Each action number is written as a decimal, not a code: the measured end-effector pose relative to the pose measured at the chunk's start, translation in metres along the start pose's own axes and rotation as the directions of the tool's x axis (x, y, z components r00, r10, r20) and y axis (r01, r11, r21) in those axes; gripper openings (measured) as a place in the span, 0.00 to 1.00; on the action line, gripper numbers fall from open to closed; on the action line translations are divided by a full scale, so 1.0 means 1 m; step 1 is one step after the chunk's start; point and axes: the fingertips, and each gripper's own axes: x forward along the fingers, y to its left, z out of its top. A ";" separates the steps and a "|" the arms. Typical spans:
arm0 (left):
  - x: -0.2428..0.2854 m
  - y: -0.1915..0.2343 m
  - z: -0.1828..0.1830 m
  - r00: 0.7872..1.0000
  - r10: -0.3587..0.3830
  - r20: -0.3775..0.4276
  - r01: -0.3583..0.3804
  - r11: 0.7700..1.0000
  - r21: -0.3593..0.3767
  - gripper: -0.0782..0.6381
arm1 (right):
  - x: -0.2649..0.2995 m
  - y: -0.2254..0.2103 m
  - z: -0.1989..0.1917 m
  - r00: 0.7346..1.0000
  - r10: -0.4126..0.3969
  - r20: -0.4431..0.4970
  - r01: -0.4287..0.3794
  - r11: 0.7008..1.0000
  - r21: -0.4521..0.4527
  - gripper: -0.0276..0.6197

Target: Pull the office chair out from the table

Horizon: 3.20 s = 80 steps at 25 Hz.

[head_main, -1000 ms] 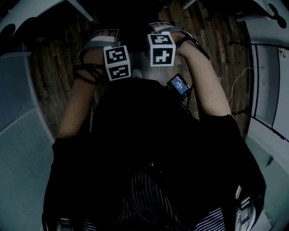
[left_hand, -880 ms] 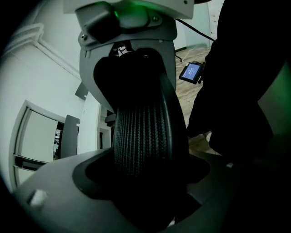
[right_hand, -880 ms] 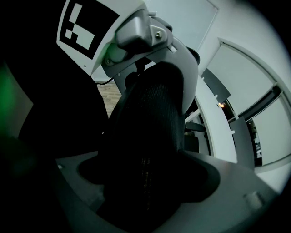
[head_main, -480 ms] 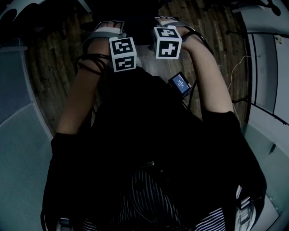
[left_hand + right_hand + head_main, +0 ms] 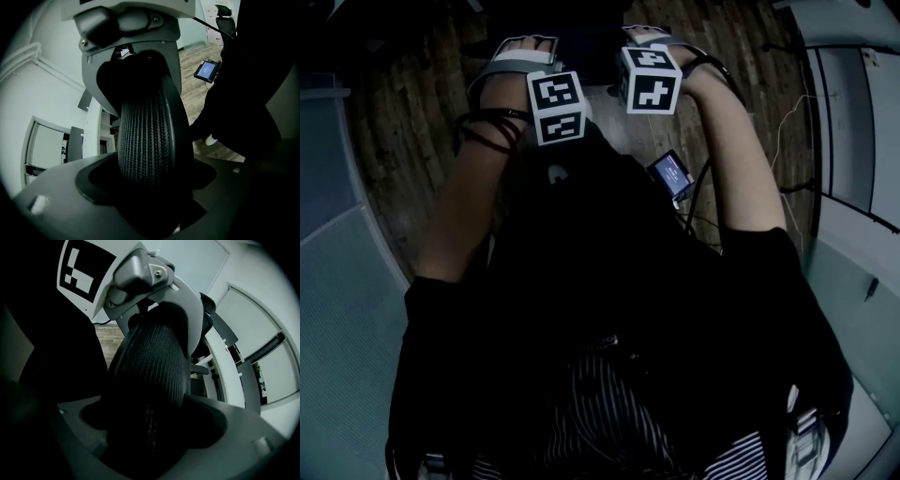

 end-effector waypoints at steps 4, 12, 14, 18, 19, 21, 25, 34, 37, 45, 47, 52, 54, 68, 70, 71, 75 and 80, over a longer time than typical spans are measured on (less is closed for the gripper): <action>0.030 -0.004 -0.004 1.000 -0.003 0.013 0.003 1.000 0.009 0.64 | 0.028 -0.004 -0.011 1.000 0.017 -0.011 -0.017 1.000 0.012 0.71; 0.015 -0.050 0.020 1.000 0.002 0.021 -0.002 1.000 -0.004 0.63 | 0.024 0.050 -0.013 1.000 0.030 -0.005 -0.030 1.000 0.006 0.71; 0.008 -0.060 0.024 1.000 0.021 0.021 -0.021 1.000 -0.011 0.63 | 0.020 0.062 -0.011 1.000 0.025 -0.004 -0.025 1.000 -0.004 0.71; 0.011 -0.060 0.014 0.999 0.032 0.017 -0.032 0.999 -0.022 0.63 | 0.027 0.058 -0.005 1.000 0.014 0.000 -0.014 1.000 -0.017 0.71; 0.015 -0.059 0.012 0.999 0.035 0.015 -0.035 0.999 -0.025 0.63 | 0.031 0.055 -0.005 1.000 0.011 0.002 -0.011 1.000 -0.021 0.71; 0.021 -0.055 0.010 0.999 0.048 0.013 -0.047 0.998 -0.033 0.63 | 0.035 0.048 -0.007 1.000 -0.005 0.009 0.005 0.999 -0.034 0.71; 0.026 -0.040 0.007 0.995 0.096 0.005 -0.096 0.995 -0.022 0.63 | 0.028 0.027 -0.009 0.994 -0.097 0.055 0.100 0.994 -0.043 0.71; -0.011 -0.024 0.005 0.982 0.107 0.157 -0.079 0.982 -0.171 0.69 | -0.024 0.014 0.004 0.951 -0.258 0.169 0.244 0.965 0.098 0.71; -0.053 -0.012 0.015 0.946 0.181 0.270 -0.081 0.936 -0.342 0.62 | -0.052 0.017 0.009 0.921 -0.306 0.241 0.265 0.946 0.188 0.71; -0.147 0.024 0.032 0.727 0.500 0.471 0.041 0.653 -0.756 0.24 | -0.120 0.013 0.035 0.785 -0.419 0.457 0.179 0.859 0.479 0.41; -0.164 0.034 0.027 0.651 0.587 0.481 0.147 0.525 -0.838 0.13 | -0.137 0.010 0.039 0.725 -0.458 0.514 0.116 0.817 0.565 0.20; -0.173 0.041 0.024 0.581 0.633 0.512 0.304 0.415 -0.858 0.12 | -0.155 0.007 0.037 0.651 -0.498 0.573 0.022 0.766 0.642 0.05; -0.177 0.042 0.022 0.570 0.638 0.518 0.328 0.401 -0.855 0.12 | -0.156 0.009 0.041 0.648 -0.497 0.577 0.013 0.765 0.644 0.05; -0.186 0.036 0.044 0.552 0.612 0.566 0.343 0.452 -0.824 0.12 | -0.160 0.015 0.033 0.655 -0.524 0.544 0.054 0.751 0.658 0.04; -0.182 0.034 0.048 0.556 0.608 0.566 0.333 0.461 -0.823 0.12 | -0.158 0.018 0.028 0.653 -0.526 0.545 0.054 0.750 0.659 0.04; -0.180 0.034 0.051 0.559 0.605 0.567 0.328 0.466 -0.822 0.12 | -0.157 0.018 0.025 0.652 -0.526 0.546 0.052 0.749 0.660 0.04; -0.176 0.033 0.054 0.570 0.591 0.571 0.322 0.479 -0.816 0.12 | -0.154 0.018 0.021 0.656 -0.525 0.542 0.053 0.749 0.661 0.04; -0.175 0.034 0.052 0.583 0.580 0.568 0.304 0.492 -0.815 0.12 | -0.152 0.016 0.025 0.664 -0.522 0.535 0.063 0.753 0.656 0.04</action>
